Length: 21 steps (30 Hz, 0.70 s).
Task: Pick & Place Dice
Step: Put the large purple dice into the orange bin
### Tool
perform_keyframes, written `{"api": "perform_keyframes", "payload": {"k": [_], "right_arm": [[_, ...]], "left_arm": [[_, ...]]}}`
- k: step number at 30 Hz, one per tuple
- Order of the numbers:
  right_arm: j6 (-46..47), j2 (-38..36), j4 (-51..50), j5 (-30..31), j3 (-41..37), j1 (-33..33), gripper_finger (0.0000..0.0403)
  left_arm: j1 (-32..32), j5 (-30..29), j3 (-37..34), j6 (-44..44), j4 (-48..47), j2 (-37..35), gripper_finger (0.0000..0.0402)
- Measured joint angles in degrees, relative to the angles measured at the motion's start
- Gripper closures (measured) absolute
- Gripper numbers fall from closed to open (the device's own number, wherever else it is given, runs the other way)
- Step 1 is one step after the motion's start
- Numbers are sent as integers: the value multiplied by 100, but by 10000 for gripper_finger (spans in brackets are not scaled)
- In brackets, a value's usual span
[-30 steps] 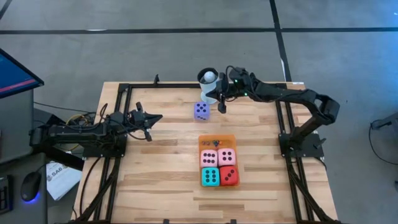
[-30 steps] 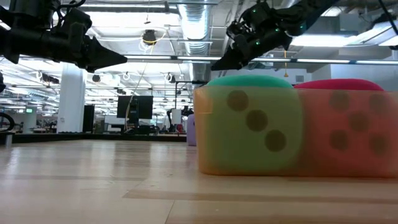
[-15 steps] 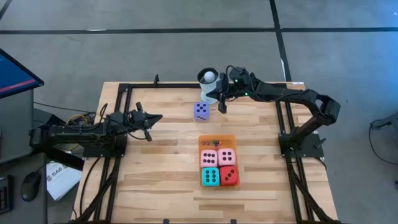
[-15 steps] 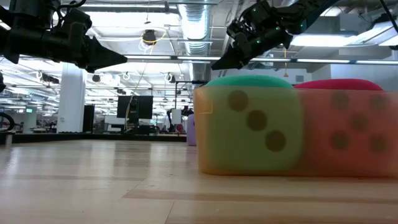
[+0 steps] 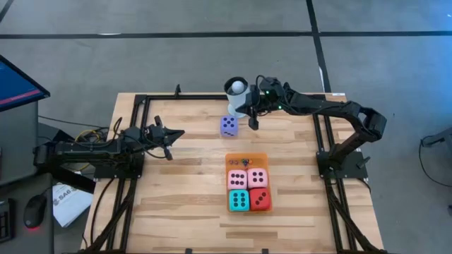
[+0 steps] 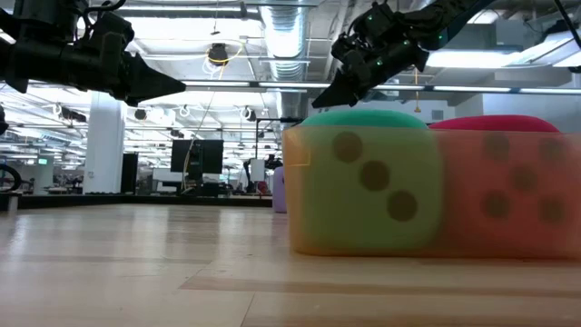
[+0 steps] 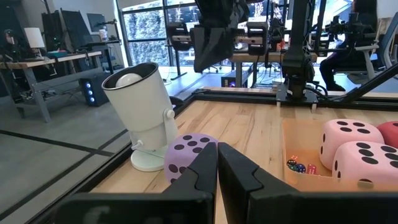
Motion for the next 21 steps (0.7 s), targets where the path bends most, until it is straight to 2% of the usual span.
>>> {"api": "perform_keyframes", "payload": {"k": [21], "right_arm": [[-2, 0, -61, 0, -1, 0, 403]], "left_arm": [[0, 0, 0, 0, 6, 2, 401]]}}
